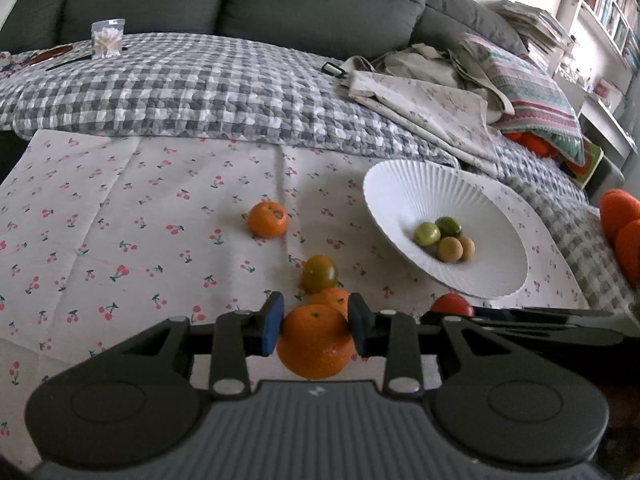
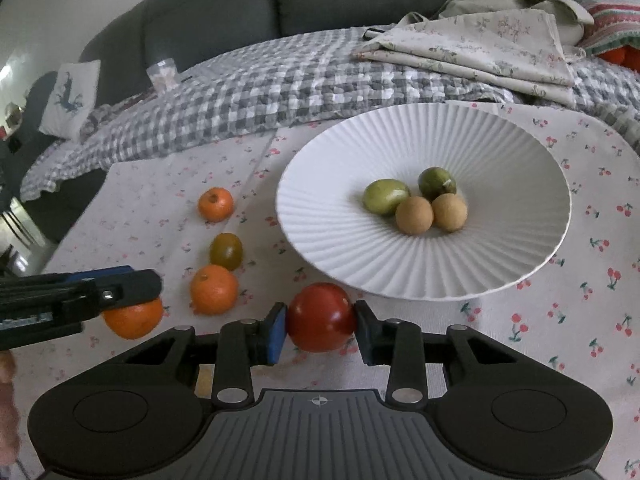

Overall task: Organize fruits
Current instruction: 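Grasp the red tomato with the right tool while the left tool grasps an orange, then carry the tomato and orange over the white bowl and release both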

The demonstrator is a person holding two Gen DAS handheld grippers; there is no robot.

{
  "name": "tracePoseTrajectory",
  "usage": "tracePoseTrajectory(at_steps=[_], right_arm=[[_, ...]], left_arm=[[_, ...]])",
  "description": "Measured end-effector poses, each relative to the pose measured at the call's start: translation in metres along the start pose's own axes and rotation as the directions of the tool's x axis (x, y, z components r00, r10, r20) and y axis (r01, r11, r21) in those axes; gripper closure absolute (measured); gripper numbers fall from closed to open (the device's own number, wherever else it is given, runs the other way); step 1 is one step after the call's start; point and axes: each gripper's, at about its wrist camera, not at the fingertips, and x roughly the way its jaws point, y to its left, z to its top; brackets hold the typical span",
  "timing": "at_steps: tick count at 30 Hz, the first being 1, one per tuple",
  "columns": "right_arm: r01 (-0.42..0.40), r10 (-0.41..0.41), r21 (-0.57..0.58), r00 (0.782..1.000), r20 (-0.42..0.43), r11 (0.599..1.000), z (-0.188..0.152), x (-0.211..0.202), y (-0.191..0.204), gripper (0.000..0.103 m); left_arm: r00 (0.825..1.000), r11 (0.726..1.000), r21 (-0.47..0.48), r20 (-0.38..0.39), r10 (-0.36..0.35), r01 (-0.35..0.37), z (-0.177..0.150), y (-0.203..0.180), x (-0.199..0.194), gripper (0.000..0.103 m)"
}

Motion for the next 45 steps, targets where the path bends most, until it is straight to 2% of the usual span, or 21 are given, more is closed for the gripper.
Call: tracePoseTrajectory(at_steps=[10,15,24,33,38,45], right_arm=[[-0.086,0.082,0.044,0.993,0.088,0.995,0.017,-0.041,0.003,0.068],[-0.077,0.065,0.079,0.986,0.154,0.994,0.028,-0.062,-0.012,0.068],[-0.045,0.015,0.15,0.98,0.198,0.988,0.037,-0.076,-0.04,0.068],[0.017,-0.051,0.178,0.98,0.19,0.984,0.035,-0.072,-0.054,0.068],[0.016,-0.058,0.235,0.983,0.174,0.972,0.034,-0.069,-0.068,0.068],[0.075,-0.11,0.218,0.982,0.154,0.973,0.033,-0.059,-0.072,0.068]], left_arm=[[0.999,0.999,-0.032,0.049,0.005,-0.003,0.005,0.001,-0.007,0.07],[0.998,1.0,-0.024,0.07,0.002,-0.001,0.012,-0.011,-0.008,0.07],[0.998,0.999,-0.029,0.063,-0.028,0.03,0.018,-0.04,0.005,0.07],[0.998,1.0,0.011,0.063,-0.028,0.027,0.019,-0.071,0.018,0.069],[0.996,0.999,-0.001,0.083,-0.034,0.034,0.024,-0.077,0.027,0.069],[0.994,0.998,-0.016,0.099,-0.052,0.054,0.027,-0.087,0.044,0.069]])
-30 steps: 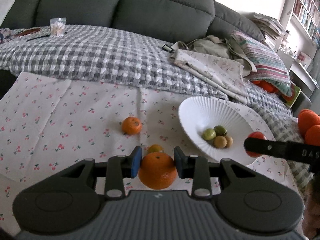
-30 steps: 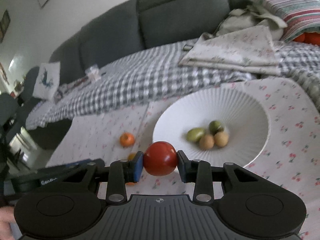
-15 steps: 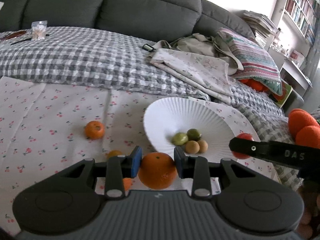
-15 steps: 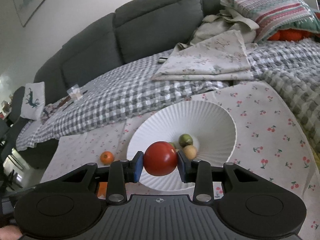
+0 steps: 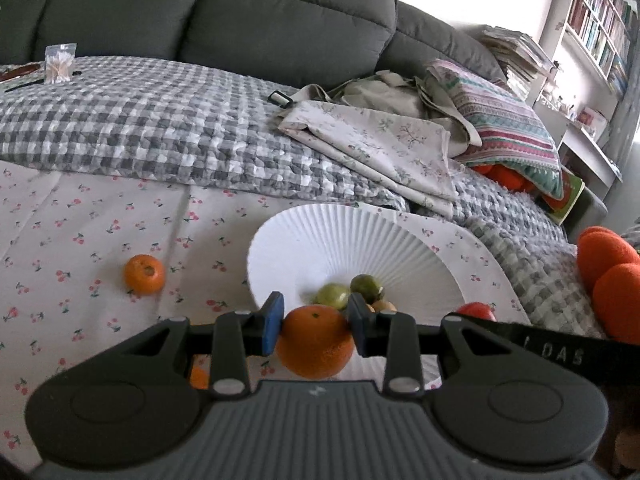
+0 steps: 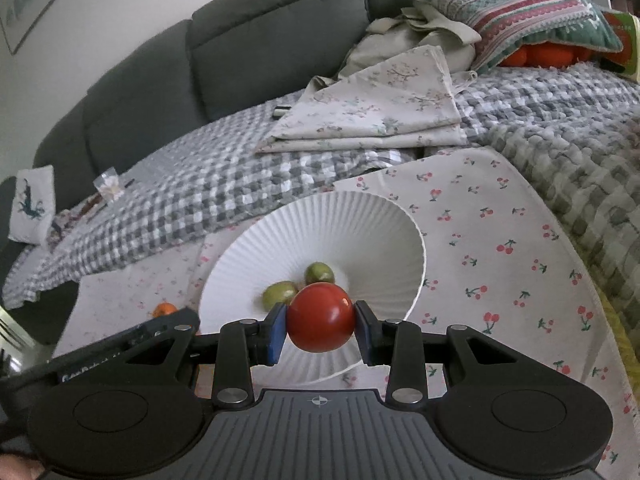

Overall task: Organize fruits
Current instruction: 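Carry the tomato and orange over the white bowl and release both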

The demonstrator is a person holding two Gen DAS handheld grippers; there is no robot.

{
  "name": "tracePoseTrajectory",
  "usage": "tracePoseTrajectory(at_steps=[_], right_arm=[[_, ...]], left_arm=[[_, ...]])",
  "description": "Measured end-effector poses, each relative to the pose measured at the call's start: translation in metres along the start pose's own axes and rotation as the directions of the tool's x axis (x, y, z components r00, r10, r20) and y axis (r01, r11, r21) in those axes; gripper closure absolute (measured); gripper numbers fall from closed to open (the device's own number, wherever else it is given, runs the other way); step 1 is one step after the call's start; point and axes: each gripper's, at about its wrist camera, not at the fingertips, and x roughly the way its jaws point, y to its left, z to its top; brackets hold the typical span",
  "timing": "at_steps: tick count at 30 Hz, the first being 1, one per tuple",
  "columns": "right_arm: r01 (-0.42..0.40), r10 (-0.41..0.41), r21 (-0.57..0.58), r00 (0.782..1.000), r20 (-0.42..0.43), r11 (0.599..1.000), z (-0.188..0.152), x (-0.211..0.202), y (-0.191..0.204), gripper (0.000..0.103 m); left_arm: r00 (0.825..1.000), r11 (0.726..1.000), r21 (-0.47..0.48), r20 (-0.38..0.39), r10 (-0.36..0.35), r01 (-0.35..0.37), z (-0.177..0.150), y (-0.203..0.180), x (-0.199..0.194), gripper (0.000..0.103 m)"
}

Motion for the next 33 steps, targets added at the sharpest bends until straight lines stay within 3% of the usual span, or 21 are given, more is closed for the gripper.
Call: tracePoseTrajectory(at_steps=[12,23,28,29,32,33], right_arm=[[0.073,-0.074,-0.166,0.997,0.003,0.983,-0.01,0.023,0.015,0.068],[0.086,-0.088,-0.253,0.996,0.004,0.964,-0.022,0.038,0.021,0.068],[0.074,-0.075,-0.251,0.997,0.009,0.965,-0.024,0.041,0.022,0.066],[0.071,-0.072,-0.238,0.997,0.003,0.969,-0.023,0.041,0.021,0.065],[0.04,-0.04,-0.15,0.999,0.005,0.988,-0.015,0.034,0.011,0.044],[0.032,-0.03,-0.115,0.999,0.015,0.993,-0.01,0.029,0.007,0.042]], left_arm=[[1.0,0.994,0.109,-0.002,0.005,-0.005,-0.006,-0.017,0.029,0.069],[0.998,0.998,0.003,-0.009,-0.057,0.057,-0.002,-0.003,0.038,0.069],[0.997,0.997,0.013,-0.004,-0.077,0.077,-0.003,-0.006,0.036,0.05],[0.997,0.997,0.014,0.0,-0.08,0.08,-0.002,-0.007,0.034,0.05],[0.995,0.995,-0.026,0.025,-0.092,0.093,0.004,-0.003,0.027,0.043],[0.995,0.994,-0.042,0.03,-0.095,0.096,0.006,-0.001,0.025,0.042]])
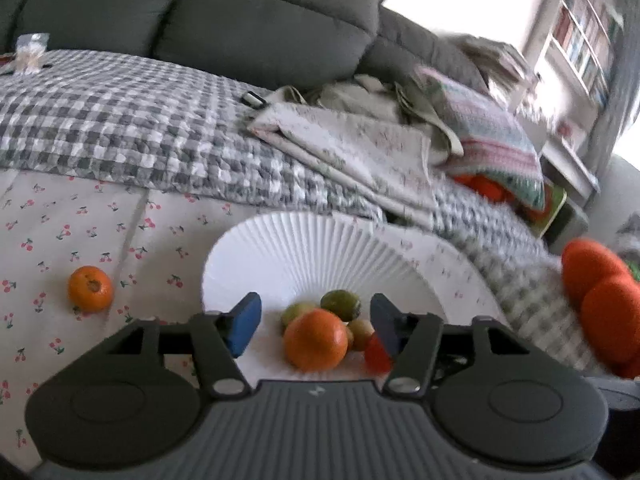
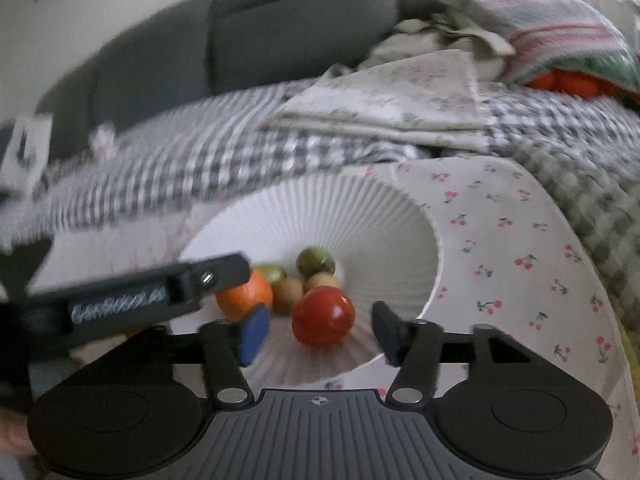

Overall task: Organize fruits
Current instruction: 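Carry the tomato and orange over the white bowl and release both, then withdraw both open tools from the bowl toward the remaining fruits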

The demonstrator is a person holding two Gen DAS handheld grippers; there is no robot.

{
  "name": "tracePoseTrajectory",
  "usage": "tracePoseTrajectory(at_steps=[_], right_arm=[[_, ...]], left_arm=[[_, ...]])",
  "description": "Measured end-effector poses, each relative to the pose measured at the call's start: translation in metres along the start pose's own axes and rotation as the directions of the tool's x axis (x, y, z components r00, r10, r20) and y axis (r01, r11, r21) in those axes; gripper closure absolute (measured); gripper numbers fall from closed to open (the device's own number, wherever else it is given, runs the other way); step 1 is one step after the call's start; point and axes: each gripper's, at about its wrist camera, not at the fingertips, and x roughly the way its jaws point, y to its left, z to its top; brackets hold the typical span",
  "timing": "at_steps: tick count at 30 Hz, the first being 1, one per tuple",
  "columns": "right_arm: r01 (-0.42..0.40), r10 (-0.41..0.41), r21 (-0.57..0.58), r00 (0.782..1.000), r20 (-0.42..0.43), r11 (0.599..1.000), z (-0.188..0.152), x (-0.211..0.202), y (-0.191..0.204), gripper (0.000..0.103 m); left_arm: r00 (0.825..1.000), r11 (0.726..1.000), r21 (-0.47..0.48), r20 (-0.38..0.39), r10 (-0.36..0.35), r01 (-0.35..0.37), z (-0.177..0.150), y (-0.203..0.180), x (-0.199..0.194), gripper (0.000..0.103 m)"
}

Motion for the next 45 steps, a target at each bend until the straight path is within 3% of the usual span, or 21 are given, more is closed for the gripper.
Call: tracePoseTrajectory(at_steps=[7,13,18,27,38,45], right_arm=[[0.01,-0.015,0.099,0.999,0.048,0.995,0.013,-0.02,-0.02,0.039],[0.011,-0.018,0.121,0.998,0.052,0.993,0.014,-0.026,-0.025,0.036],[0.009,-0.015,0.116,0.998,0.057,0.993,0.014,-0.031,-0.025,0.029],[-0.01,0.007,0.091,0.999,0.039,0.996,0.01,-0.035,-0.017,0.026],[-0.051,0.051,-0.05,0.999,-0.002,0.997,-0.005,-0.034,0.018,0.025],[-0.071,0.068,-0.093,0.997,-0.04,0.993,-0.016,-0.029,0.032,0.025]], left_arm=[[0.999,0.999,-0.011,0.021,0.032,-0.032,0.009,0.008,-0.019,0.04],[0.999,0.996,-0.082,0.021,0.036,-0.034,0.013,0.023,-0.034,0.04],[0.998,0.996,-0.057,0.011,0.064,-0.064,0.012,0.031,-0.045,0.039],[0.993,0.992,-0.044,-0.015,0.118,-0.119,0.005,0.062,-0.064,0.039],[0.98,0.981,-0.02,-0.048,0.192,-0.193,-0.007,0.101,-0.078,0.039],[0.973,0.972,-0.066,-0.061,0.22,-0.224,-0.005,0.121,-0.08,0.039]])
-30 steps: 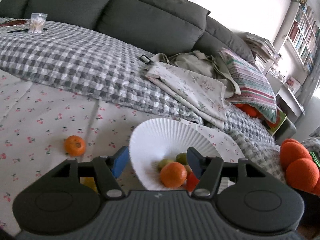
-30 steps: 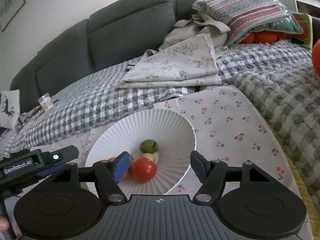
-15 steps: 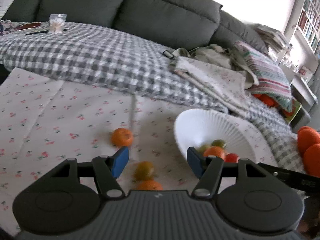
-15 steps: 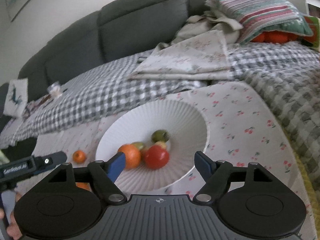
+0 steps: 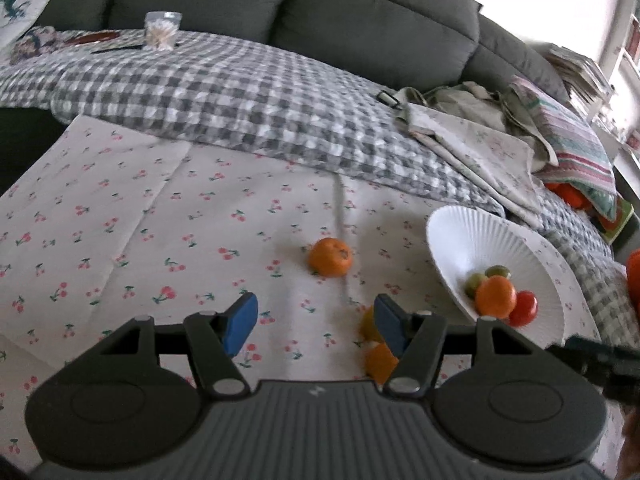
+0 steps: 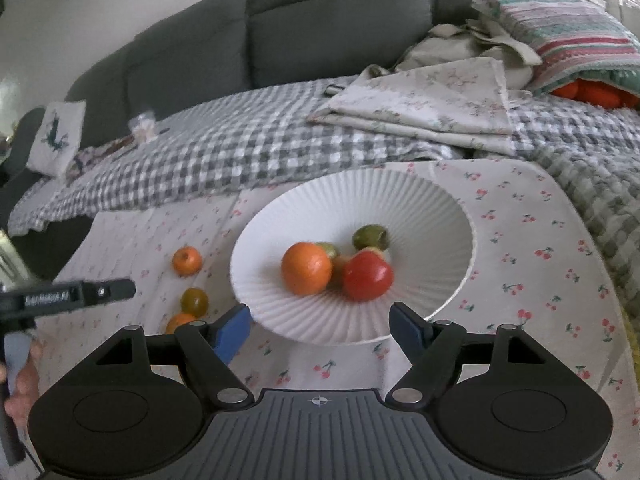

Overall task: Organize fruits
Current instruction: 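Withdraw both open tools from the bowl toward the remaining fruits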

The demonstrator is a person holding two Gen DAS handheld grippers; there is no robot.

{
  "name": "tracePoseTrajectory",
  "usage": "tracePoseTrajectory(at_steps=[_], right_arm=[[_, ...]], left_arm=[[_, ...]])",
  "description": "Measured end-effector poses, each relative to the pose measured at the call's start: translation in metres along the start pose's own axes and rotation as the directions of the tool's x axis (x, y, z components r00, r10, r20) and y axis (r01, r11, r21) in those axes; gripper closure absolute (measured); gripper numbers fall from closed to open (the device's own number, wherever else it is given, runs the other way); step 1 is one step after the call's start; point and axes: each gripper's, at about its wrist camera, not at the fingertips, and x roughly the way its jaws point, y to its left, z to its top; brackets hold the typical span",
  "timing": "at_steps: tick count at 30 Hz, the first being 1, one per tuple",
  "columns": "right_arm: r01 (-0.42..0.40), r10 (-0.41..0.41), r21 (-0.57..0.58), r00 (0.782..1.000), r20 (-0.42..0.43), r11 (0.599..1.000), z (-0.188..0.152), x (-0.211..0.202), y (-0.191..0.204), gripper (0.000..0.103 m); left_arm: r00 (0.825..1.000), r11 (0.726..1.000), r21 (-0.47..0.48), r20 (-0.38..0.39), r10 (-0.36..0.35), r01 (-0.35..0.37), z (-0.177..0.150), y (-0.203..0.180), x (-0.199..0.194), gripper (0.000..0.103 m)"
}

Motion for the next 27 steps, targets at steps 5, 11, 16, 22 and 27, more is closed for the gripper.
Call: tracePoseTrajectory(at_steps=[5,11,16,22,27], right_arm=[[-0.042,0.04,-0.071,0.999,-0.03,0.997,-0.012,0.007,0.022,0.025],[-0.13,0.112,-0.231,0.99,-0.088,0.964,-0.036,0.018,0.063,0.025],[-0.179,0.143,-0.327,0.981,-0.131,0.928,-0.052,0.025,0.084,0.025],[-0.215,0.17,-0.356,0.973,-0.155,0.909,-0.061,0.033,0.093,0.028],[-0.234,0.176,-0.396,0.968,-0.178,0.888,-0.068,0.038,0.103,0.065]], left_arm=[[0.999,0.999,-0.039,-0.002,0.034,-0.034,0.003,0.012,0.002,0.039],[0.999,0.998,-0.051,-0.028,0.032,-0.034,-0.002,0.015,0.009,0.039],[0.999,0.999,-0.039,-0.029,0.03,-0.031,-0.003,0.013,0.011,0.039],[0.999,0.999,-0.037,-0.04,0.028,-0.029,-0.003,0.013,0.014,0.038],[0.999,0.999,-0.034,-0.041,0.025,-0.026,-0.002,0.015,0.014,0.038]])
